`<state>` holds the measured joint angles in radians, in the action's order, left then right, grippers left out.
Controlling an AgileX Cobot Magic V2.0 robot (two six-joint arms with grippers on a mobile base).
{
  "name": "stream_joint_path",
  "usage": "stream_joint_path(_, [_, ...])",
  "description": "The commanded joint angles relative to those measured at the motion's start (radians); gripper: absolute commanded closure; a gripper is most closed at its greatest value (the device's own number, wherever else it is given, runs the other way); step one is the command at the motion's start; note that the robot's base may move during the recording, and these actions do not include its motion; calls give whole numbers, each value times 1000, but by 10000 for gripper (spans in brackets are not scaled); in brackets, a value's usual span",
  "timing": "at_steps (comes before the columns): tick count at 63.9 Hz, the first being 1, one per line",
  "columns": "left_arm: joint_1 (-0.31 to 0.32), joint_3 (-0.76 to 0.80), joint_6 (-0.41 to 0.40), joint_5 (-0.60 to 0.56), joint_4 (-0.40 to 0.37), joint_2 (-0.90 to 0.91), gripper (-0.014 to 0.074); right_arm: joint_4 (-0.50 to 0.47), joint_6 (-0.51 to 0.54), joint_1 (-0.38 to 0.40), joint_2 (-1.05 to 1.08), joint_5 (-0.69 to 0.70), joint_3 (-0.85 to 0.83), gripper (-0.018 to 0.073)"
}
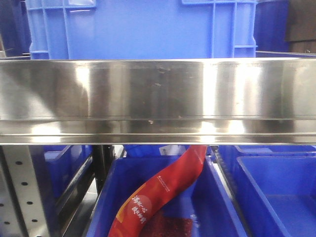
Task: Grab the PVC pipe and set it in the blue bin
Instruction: 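Lower the held clamp into the blue bin with both grippers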
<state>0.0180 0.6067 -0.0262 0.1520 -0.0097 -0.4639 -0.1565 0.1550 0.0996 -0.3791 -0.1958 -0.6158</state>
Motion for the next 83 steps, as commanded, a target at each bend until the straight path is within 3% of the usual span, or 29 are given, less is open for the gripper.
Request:
stream_joint_path(1, [0, 2, -9, -46, -3, -6, 707, 1, 5, -2, 3, 3, 1, 721])
stream_joint_path(13, [1, 23, -7, -63, -3, -55, 707, -2, 5, -2, -44, -109, -17, 721])
stream_joint_path(22, [44, 98, 26, -53, 23, -113, 707, -2, 5, -2, -175, -138, -81, 721])
stream_joint_path(36, [208, 295, 73, 94, 37, -277, 707, -2, 32, -51, -403, -201, -295, 721])
stream_joint_path(43, [302, 428, 73, 130, 34, -397, 707, -2, 53, -134, -497, -224, -403, 721])
stream_joint_path(52, [371, 605, 71, 184, 32, -561, 707, -2, 53, -251, -615, -224, -522, 721])
stream_joint_path(66, [386, 875, 71, 197, -31, -869, 707, -61, 53, -363, -824, -205, -654, 721])
stream_joint_path(83, [388, 1034, 71, 201, -66, -1107, 701, -171, 53, -373, -1018, -184, -762, 721])
